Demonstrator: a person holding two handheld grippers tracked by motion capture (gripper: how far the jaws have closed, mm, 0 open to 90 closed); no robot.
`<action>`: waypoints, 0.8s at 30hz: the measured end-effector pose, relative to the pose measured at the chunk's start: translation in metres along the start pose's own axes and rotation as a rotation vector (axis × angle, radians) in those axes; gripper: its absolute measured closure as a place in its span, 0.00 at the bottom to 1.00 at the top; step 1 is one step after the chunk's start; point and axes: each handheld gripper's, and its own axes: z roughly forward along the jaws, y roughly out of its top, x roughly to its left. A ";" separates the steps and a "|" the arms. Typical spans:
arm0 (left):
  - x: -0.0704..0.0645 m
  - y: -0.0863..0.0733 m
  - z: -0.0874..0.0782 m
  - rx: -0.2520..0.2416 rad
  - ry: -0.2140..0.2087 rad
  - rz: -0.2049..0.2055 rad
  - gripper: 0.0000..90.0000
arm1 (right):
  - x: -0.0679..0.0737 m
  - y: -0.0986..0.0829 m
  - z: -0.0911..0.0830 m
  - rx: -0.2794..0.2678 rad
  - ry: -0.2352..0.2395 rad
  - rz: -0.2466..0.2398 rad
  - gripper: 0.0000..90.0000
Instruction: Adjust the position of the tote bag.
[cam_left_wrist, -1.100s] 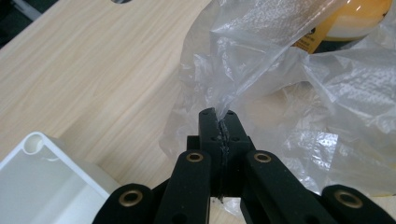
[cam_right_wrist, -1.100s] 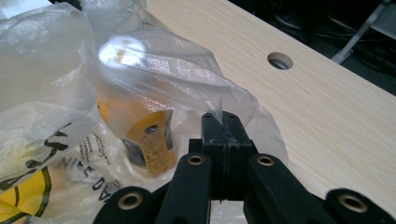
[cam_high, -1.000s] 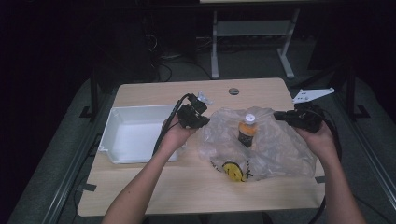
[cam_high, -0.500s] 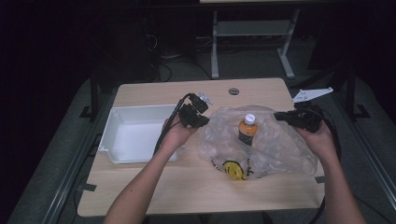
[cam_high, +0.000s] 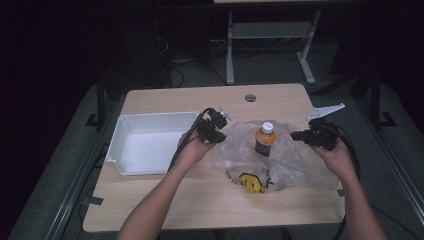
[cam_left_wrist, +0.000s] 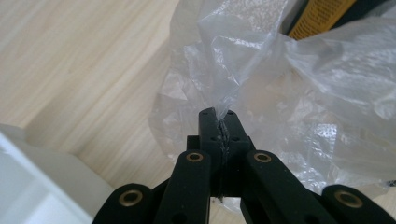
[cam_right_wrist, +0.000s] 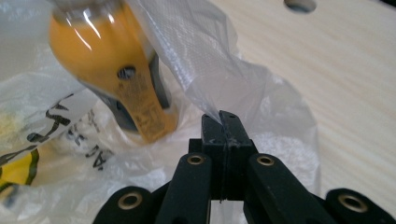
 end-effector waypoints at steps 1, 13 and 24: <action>-0.001 -0.001 0.002 0.005 0.001 0.002 1.00 | 0.000 -0.001 0.002 0.004 0.002 -0.001 1.00; -0.007 -0.012 0.022 0.079 -0.005 0.006 1.00 | -0.003 -0.023 0.033 0.128 0.028 0.025 1.00; -0.017 -0.017 0.033 0.131 -0.017 0.044 1.00 | -0.005 -0.038 0.053 0.214 0.059 0.050 1.00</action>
